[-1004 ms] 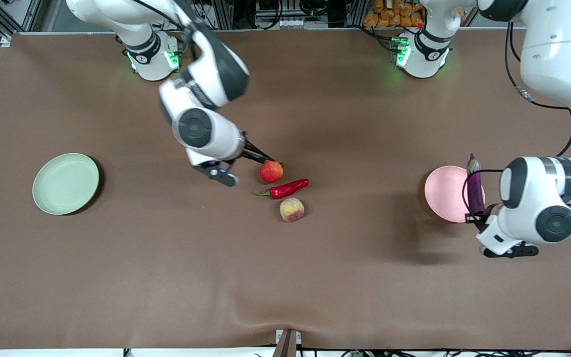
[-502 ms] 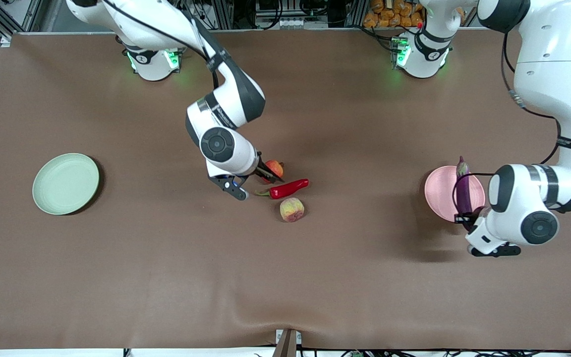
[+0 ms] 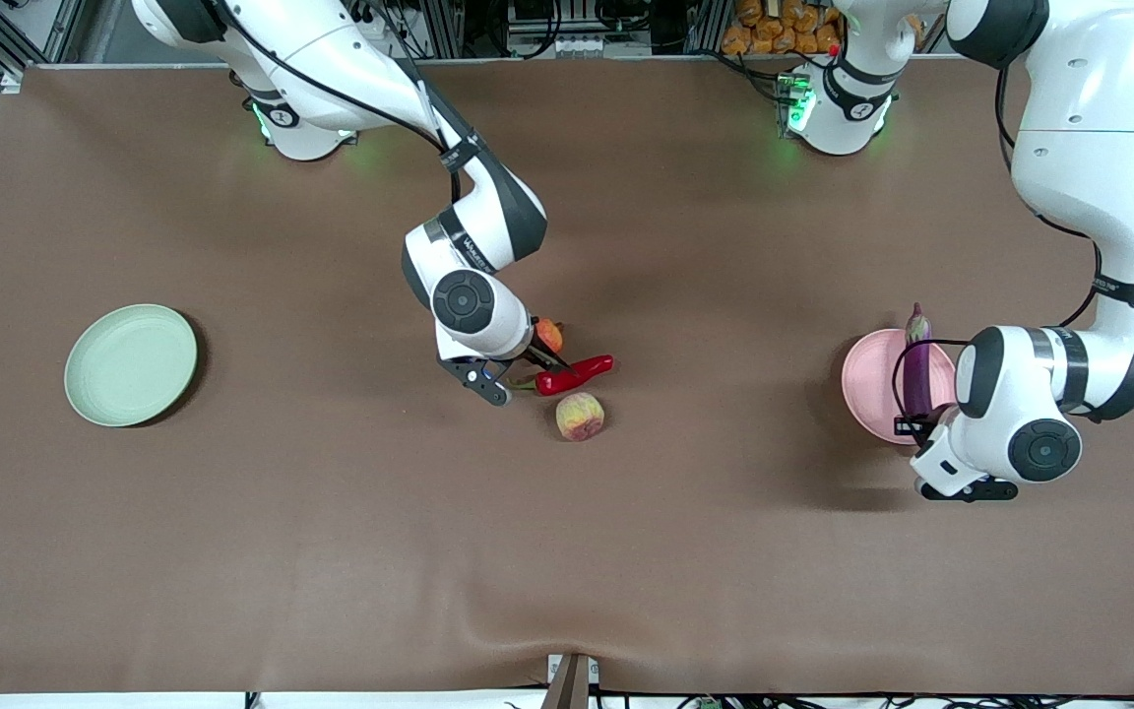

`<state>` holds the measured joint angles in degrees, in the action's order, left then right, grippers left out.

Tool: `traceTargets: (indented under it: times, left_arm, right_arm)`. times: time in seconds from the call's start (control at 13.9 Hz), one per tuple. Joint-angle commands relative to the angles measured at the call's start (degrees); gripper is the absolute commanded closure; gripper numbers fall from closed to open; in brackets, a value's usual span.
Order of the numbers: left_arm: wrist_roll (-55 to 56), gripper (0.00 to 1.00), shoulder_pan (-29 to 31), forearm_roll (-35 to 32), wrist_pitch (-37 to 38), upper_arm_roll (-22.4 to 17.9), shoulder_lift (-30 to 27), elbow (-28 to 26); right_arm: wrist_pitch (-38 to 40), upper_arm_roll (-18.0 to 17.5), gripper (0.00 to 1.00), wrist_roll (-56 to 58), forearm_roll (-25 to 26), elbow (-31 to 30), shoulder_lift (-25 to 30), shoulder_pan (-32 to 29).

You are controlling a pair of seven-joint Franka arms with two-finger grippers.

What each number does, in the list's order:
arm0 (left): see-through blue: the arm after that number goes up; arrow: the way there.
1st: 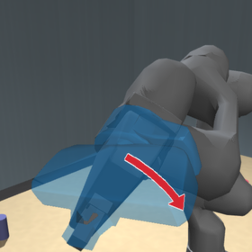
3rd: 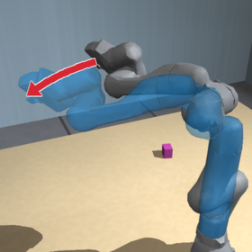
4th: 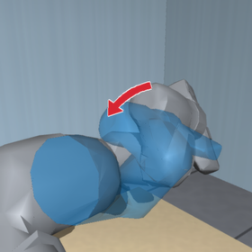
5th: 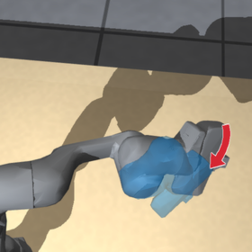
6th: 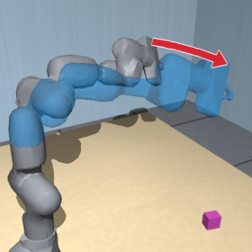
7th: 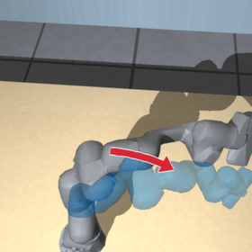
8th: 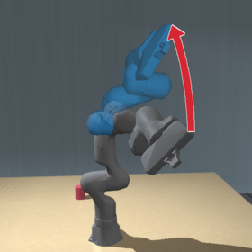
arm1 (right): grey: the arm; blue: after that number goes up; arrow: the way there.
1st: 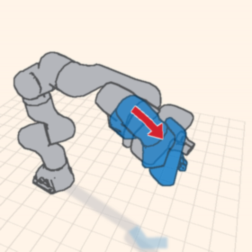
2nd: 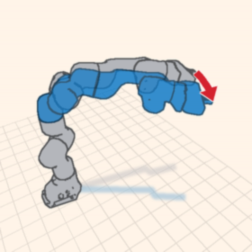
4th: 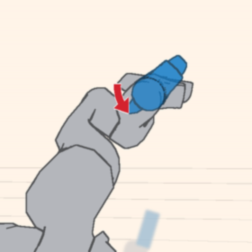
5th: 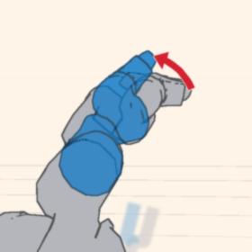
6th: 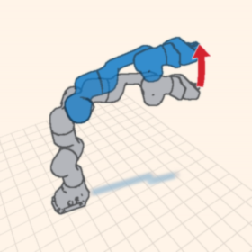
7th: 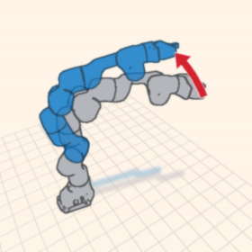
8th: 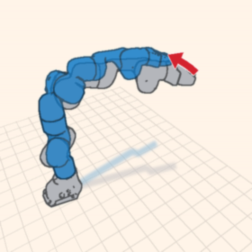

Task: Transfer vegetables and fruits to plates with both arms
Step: 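Lower the eggplant onto the pink plate while the right gripper grasps the apple, then carry the apple to the green plate while the left gripper reaches the chili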

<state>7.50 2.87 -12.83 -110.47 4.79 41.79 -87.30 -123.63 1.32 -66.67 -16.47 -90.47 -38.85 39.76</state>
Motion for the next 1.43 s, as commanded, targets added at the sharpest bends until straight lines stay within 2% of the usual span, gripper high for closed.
traceTargets:
  times: [0.0, 0.14, 0.22, 0.36, 0.5, 0.72, 1.0, 1.15, 1.36]
  left_arm:
    - [-0.12, 0.0, -0.24, -1.14, -0.54, 0.04, -1.71, -0.6]
    - [-0.04, 0.0, -0.85, -1.05, -0.54, 0.04, -2.41, -0.51]
    - [0.14, 0.0, -1.2, -1.05, -0.54, 0.04, -2.93, -0.42]
    - [0.58, 0.0, -1.47, -0.97, -0.54, 0.13, -3.55, 0.45]
    - [0.93, 0.0, -2.61, -0.53, -0.54, 0.13, -4.25, 1.34]
    - [4.07, 0.0, -4.18, -0.26, -0.45, 0.74, -5.57, 2.04]
    - [20.65, 0.0, -7.69, 0.26, -0.45, 5.91, -6.1, 2.13]
    - [31.91, 0.0, -11.64, 0.53, -0.1, 7.33, -5.66, 3.27]
    - [46.14, 0.0, -19.37, 4.48, -0.19, 7.42, -5.23, 4.15]
  right_arm:
    - [-1.17, 0.26, 0.0, -2.5, 0.39, -0.58, -0.88, 1.37]
    - [-1.35, 0.26, 0.0, -2.5, 0.39, -2.25, -0.88, 1.55]
    - [-2.13, 0.17, 0.23, -2.41, 0.39, -2.51, -0.88, 1.55]
    - [-2.15, 0.08, 1.0, -1.97, 0.13, -2.08, -0.53, 0.76]
    - [1.61, 0.08, 1.0, -1.28, -0.05, -1.81, 1.22, -0.82]
    - [16.0, 0.35, 1.0, 4.76, 0.21, -0.49, 6.66, -5.47]
    - [33.15, 2.02, 1.0, 21.34, 5.91, -1.28, 15.28, -14.51]
    - [36.35, 2.19, 1.0, 32.16, 9.86, -4.6, 18.79, -20.92]
    - [35.83, 2.37, 1.0, 53.5, 13.2, -10.06, 23.19, -32.43]
